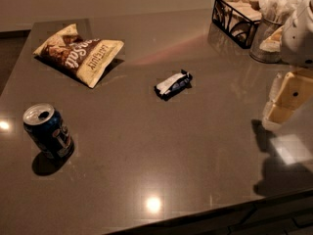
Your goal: Pick rxbar blueberry
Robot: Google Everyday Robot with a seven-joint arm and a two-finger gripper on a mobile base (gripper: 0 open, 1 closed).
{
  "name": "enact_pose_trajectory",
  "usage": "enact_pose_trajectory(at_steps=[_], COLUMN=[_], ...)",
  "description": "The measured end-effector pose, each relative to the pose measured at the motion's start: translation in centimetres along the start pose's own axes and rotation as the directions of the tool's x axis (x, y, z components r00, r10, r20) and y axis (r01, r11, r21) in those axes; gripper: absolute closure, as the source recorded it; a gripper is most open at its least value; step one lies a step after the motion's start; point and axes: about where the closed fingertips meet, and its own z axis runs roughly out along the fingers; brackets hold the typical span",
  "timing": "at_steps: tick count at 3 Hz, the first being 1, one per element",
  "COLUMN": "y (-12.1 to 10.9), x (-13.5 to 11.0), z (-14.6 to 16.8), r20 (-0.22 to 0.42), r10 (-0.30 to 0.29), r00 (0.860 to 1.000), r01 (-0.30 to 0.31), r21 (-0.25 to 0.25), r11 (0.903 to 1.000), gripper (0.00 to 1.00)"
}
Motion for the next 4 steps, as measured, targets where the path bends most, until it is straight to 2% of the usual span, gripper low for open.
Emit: enact_pose_trajectory(at_steps=[1,2,3,4], y=[0.0,-0.2,-1.2,-2.5], x=[0.0,-1.3,-5.1,-8.8], z=[0.0,0.2,2.0,4.7], r20=[0.0,0.009,0.051,0.086], r10=[-0.001,-0.037,-0.146,-0.262], r00=[1.0,0.999,0.988,0.961], r01=[0.001,0.037,0.148,0.268], r21=[0.0,-0.014,-0.031,-0.061], r11=[1.0,0.9992,0.9885,0.9616], gripper=[0.0,0.0,0.0,0.0])
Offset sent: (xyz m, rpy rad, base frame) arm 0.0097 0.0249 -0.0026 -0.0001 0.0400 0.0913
